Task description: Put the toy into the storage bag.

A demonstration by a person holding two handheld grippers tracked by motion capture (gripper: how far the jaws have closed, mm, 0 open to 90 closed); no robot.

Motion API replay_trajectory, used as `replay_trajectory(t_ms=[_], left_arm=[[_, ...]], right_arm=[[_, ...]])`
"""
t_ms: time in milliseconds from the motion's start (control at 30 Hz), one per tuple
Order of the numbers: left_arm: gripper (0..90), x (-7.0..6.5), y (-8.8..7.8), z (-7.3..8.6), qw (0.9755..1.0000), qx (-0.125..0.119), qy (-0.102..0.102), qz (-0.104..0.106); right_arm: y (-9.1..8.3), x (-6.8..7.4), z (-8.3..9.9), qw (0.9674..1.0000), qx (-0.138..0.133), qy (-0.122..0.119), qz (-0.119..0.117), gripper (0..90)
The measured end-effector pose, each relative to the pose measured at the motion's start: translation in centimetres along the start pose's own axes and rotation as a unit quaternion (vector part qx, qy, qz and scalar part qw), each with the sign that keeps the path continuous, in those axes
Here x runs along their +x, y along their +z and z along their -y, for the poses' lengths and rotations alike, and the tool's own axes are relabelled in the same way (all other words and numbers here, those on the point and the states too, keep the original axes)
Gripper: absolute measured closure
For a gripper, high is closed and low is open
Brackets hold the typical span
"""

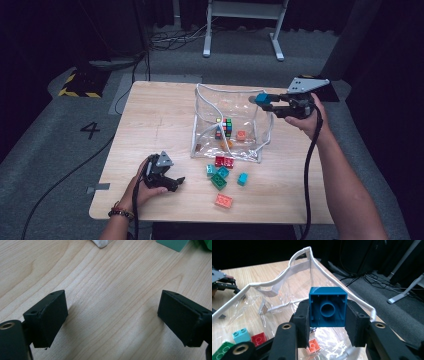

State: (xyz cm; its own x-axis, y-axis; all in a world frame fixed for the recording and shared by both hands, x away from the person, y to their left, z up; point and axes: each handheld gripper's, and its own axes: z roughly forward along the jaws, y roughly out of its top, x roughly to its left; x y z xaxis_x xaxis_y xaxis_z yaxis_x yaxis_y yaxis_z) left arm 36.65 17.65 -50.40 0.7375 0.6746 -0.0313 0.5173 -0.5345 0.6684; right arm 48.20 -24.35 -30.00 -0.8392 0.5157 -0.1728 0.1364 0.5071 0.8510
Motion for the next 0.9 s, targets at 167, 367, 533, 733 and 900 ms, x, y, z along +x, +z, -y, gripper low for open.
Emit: replay_trajectory(t_ms=[167, 367, 533, 733, 900], left_arm=[[9.5, 0.0, 0.0, 0.0, 1.0, 0.0, 0.0, 0.0], [9.5, 0.0, 0.0, 0.0, 1.0, 0.0, -0.001, 0.004], [9.5, 0.0, 0.0, 0.0, 1.0, 0.0, 0.0, 0.0], [9.5, 0.0, 0.0, 0.0, 1.0, 0.0, 0.0, 0.001], [9.5, 0.0, 0.0, 0.0, 1.0, 0.0, 0.0, 0.001]], right_arm=[[1.8, 0.3, -0.6, 0.9991, 0.034, -0.027, 0.001, 59.3], [3.6, 0.8, -1.3, 0.9979, 0.053, -0.034, -0.011, 59.3], [4.9, 1.1, -1.8, 0.9969, 0.068, -0.036, -0.017, 59.3], [6.3, 1.7, -2.3, 0.9952, 0.083, -0.043, -0.029, 59.2], [7.4, 2.0, -2.4, 0.9905, 0.124, -0.051, -0.03, 59.2]])
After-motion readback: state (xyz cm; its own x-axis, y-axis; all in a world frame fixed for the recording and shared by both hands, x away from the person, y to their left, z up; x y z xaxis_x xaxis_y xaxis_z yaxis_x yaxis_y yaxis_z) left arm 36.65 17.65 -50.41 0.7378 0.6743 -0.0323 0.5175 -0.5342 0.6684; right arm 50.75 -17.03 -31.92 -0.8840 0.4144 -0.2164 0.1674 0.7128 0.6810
